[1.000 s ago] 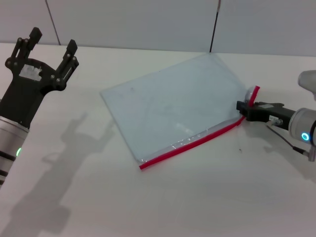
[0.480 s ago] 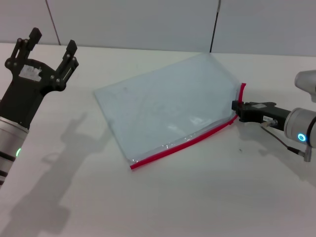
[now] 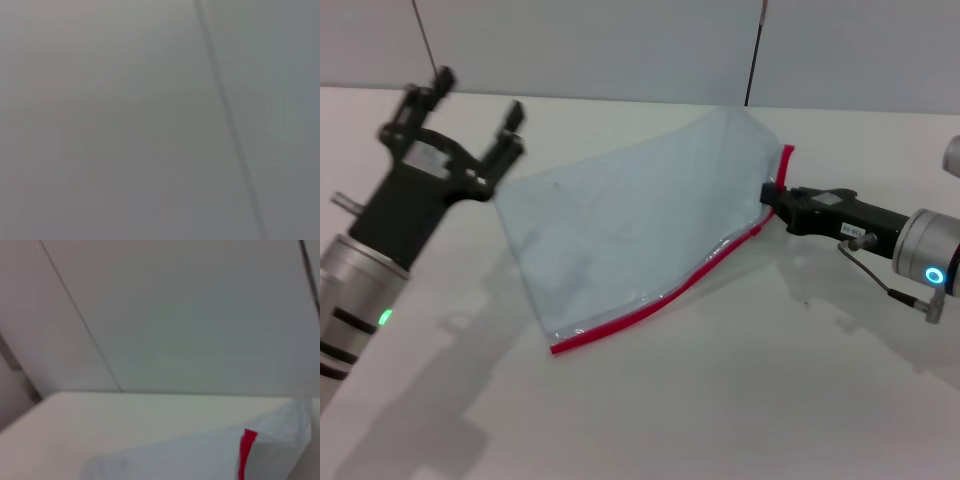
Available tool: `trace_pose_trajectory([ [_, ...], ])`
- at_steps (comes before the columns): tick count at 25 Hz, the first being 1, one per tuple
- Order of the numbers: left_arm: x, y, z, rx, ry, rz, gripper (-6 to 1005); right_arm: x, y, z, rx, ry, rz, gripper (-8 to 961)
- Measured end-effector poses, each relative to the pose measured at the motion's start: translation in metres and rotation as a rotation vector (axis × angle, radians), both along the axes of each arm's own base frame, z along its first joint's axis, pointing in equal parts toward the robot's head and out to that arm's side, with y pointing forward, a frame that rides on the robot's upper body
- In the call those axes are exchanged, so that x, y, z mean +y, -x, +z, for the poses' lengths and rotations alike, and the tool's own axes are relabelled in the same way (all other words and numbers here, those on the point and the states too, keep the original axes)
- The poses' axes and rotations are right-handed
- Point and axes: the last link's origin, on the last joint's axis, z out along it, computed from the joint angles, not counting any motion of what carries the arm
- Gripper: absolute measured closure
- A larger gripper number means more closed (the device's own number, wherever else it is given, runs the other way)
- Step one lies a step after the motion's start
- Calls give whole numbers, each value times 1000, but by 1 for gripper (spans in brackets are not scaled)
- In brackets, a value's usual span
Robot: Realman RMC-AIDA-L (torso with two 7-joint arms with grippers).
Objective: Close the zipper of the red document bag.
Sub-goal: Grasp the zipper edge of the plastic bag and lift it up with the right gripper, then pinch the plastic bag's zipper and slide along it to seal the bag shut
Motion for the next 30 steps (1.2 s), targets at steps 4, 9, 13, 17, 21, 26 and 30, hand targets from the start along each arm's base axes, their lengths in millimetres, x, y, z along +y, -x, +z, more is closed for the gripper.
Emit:
trace_pose_trajectory([
  [4,1,-13,-16,65,82,-76,209,0,14,0,58,2,45,937],
  [9,2,-26,-37,131,170,-129,209,2,34,-4,116,16,98,937],
  [13,2,-34,-50,181,200,-153,208,3,50,-10,142,39,130,938],
  [17,1,-39,-60,224,215,-164,209,5,63,-13,166,52,152,939],
  [21,0,-42,-68,266,211,-167,209,4,73,-14,204,58,173,933],
  [26,0,-42,-74,325,189,-164,210,2,83,-15,228,76,206,926],
  [30,-1,-43,-76,365,160,-169,211,0,88,-18,235,96,225,921],
])
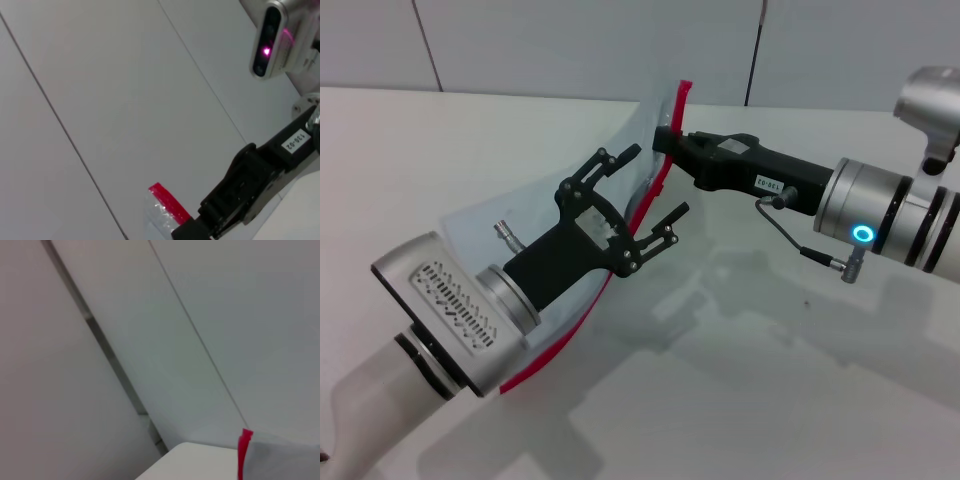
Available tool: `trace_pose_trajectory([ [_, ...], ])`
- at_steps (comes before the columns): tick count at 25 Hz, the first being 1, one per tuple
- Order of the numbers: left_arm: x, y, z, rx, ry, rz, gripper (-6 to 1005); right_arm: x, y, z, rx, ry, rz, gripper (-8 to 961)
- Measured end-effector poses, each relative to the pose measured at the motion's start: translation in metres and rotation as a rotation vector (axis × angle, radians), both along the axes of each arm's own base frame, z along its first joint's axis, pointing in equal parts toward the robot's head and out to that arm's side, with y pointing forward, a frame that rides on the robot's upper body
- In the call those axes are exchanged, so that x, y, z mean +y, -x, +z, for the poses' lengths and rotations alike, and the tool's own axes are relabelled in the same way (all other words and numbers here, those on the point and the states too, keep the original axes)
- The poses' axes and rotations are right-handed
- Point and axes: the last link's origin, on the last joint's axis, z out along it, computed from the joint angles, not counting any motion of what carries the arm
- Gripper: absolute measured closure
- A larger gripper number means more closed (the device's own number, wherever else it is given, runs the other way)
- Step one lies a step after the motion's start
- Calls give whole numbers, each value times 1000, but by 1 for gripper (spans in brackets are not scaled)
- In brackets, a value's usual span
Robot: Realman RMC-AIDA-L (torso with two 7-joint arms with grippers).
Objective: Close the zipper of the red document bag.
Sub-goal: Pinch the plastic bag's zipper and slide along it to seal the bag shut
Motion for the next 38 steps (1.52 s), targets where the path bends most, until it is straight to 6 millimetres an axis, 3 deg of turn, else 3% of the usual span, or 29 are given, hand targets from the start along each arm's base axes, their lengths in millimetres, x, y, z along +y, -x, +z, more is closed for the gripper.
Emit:
trace_pose_trajectory([
  [12,-3,1,-2,68,-46,-36,229,-2,3,-1,8,11,14,904],
  [23,-8,0,-5,115,-87,-60,621,-4,2,-3,0,19,20,889],
  [34,-10,0,-6,138,-112,-71,663,-6,3,-5,-2,31,25,874],
  [36,-11,1,-6,142,-115,-70,769,-7,3,-5,-3,34,27,871],
  [38,-11,2,-6,143,-116,-69,786,-7,3,-6,-4,36,27,868],
])
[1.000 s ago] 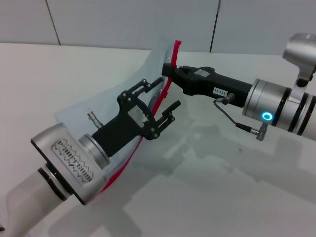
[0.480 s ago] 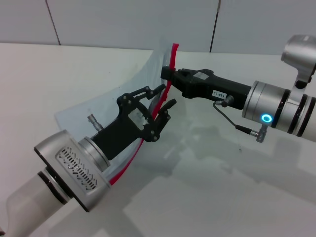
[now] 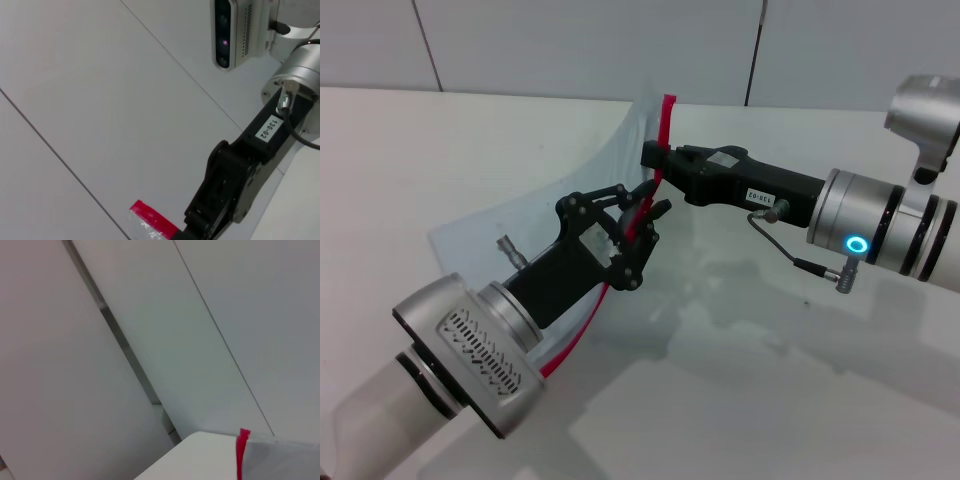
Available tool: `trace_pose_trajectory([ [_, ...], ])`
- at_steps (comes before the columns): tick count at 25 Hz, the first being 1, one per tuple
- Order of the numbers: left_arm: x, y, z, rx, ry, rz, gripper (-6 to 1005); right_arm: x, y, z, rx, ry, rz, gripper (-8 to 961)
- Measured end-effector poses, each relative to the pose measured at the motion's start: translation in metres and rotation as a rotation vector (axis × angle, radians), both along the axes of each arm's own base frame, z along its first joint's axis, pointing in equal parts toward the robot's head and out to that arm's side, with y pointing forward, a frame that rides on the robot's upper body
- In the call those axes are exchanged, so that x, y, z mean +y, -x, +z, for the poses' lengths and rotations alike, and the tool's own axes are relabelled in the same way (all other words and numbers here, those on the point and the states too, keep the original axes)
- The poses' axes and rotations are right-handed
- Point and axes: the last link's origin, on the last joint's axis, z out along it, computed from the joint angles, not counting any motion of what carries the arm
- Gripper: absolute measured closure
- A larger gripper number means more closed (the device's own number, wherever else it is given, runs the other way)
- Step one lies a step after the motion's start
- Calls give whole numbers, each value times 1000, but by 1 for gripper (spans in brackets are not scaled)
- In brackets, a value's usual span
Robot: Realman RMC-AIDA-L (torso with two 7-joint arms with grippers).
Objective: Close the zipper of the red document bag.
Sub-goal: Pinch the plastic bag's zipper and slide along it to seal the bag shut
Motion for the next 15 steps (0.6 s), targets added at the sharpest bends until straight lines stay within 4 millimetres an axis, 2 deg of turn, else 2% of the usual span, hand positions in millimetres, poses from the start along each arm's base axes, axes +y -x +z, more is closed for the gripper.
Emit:
trace_pose_trajectory([
  [15,-2,1,0,-14,0,15,911,-2,0,0,2,7,10,847],
])
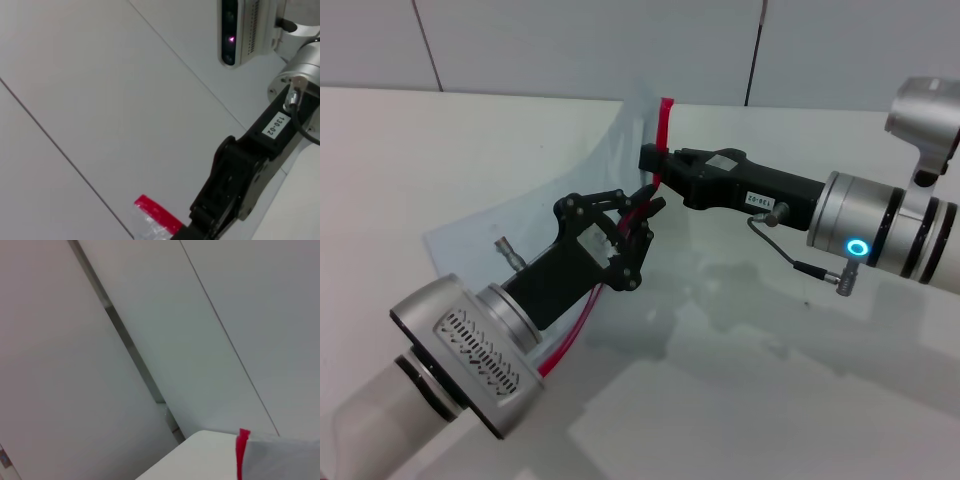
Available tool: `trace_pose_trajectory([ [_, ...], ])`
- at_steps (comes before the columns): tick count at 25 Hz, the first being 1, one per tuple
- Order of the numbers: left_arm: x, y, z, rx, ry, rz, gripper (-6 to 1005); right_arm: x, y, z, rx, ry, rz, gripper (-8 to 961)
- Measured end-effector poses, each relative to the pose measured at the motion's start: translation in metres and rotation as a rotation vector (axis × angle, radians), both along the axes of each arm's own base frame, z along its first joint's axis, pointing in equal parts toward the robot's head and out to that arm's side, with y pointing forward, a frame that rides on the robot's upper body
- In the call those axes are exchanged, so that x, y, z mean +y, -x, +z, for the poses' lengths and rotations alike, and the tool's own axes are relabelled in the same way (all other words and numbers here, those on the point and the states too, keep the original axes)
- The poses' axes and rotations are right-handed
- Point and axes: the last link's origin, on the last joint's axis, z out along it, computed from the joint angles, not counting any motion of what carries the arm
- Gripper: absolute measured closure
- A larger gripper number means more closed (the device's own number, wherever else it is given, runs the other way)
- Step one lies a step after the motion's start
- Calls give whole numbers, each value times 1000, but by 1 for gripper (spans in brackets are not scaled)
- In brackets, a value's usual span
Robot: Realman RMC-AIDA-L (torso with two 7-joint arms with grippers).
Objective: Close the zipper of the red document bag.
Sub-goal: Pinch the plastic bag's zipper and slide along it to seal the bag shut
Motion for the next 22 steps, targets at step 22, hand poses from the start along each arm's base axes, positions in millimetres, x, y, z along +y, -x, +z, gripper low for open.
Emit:
trace_pose_trajectory([
  [22,-1,4,1,-10,-4,27,919,8,-108,78,53,-339,-372,817],
])
